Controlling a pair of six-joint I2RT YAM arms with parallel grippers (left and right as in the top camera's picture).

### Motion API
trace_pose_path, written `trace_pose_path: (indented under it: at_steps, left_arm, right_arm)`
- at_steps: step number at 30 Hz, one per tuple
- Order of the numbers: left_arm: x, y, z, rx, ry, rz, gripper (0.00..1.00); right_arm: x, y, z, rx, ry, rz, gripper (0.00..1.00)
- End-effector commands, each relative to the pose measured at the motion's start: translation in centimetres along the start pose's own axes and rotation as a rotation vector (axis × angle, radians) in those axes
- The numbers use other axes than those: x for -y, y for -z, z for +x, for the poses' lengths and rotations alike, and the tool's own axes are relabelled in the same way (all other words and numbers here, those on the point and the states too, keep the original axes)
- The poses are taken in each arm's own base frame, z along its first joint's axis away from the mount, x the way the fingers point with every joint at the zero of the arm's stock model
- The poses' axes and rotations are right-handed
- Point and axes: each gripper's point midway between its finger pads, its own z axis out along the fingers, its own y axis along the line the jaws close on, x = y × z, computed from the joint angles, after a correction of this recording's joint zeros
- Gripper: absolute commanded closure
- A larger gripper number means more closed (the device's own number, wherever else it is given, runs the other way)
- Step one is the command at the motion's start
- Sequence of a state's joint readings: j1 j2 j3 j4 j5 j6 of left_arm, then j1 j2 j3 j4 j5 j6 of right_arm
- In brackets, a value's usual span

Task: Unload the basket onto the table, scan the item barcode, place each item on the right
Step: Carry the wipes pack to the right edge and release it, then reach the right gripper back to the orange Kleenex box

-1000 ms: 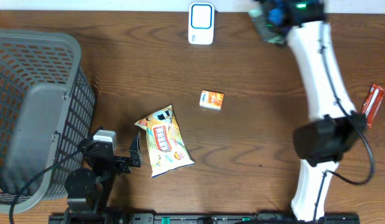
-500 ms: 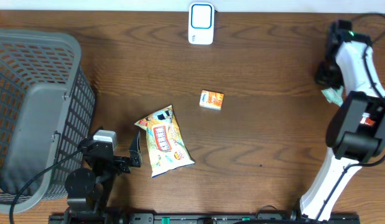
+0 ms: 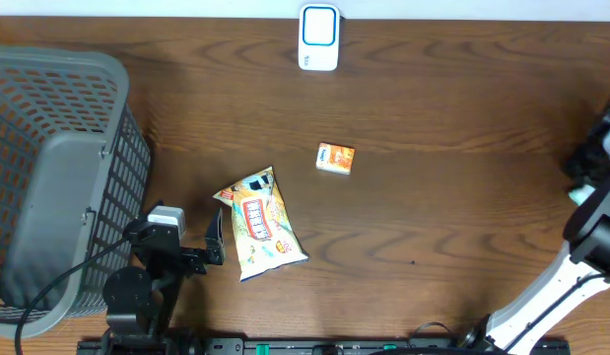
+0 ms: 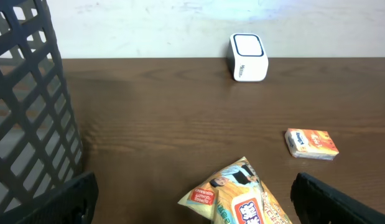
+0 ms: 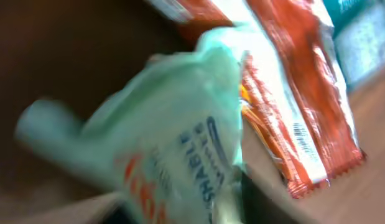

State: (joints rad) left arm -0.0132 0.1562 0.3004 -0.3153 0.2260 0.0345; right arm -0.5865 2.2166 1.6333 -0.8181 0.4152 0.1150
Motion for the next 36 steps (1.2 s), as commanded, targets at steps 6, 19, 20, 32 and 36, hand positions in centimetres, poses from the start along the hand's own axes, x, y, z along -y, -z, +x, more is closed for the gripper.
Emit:
trace_pose_path:
  at_steps: [6, 19, 20, 32, 36]
  left_arm:
    - [-0.2, 0.0, 0.0, 0.0, -0.013, -0.009, 0.01]
    - [-0.2, 0.0, 0.0, 0.0, -0.013, -0.009, 0.01]
    - [-0.2, 0.0, 0.0, 0.0, -0.013, -0.009, 0.01]
    - [-0.2, 0.0, 0.0, 0.0, -0.013, -0.009, 0.01]
    - [-0.2, 0.0, 0.0, 0.0, -0.013, -0.009, 0.01]
  right_arm:
    - [-3.1, 10.8, -6.0, 0.127, -0.023, -0.445, 0.01]
    - [-18.0, 32.5, 1.5, 0.067, 0.15, -1.033, 0.01]
    - [-19.5, 33.1, 2.7, 0.054, 0.192, -1.04, 0.01]
    - [-32.9, 33.0, 22.3, -0.13, 0.724, -0.921, 0.09]
    - [-35.0, 29.3, 25.8, 0.086, 0.999, -0.7, 0.12]
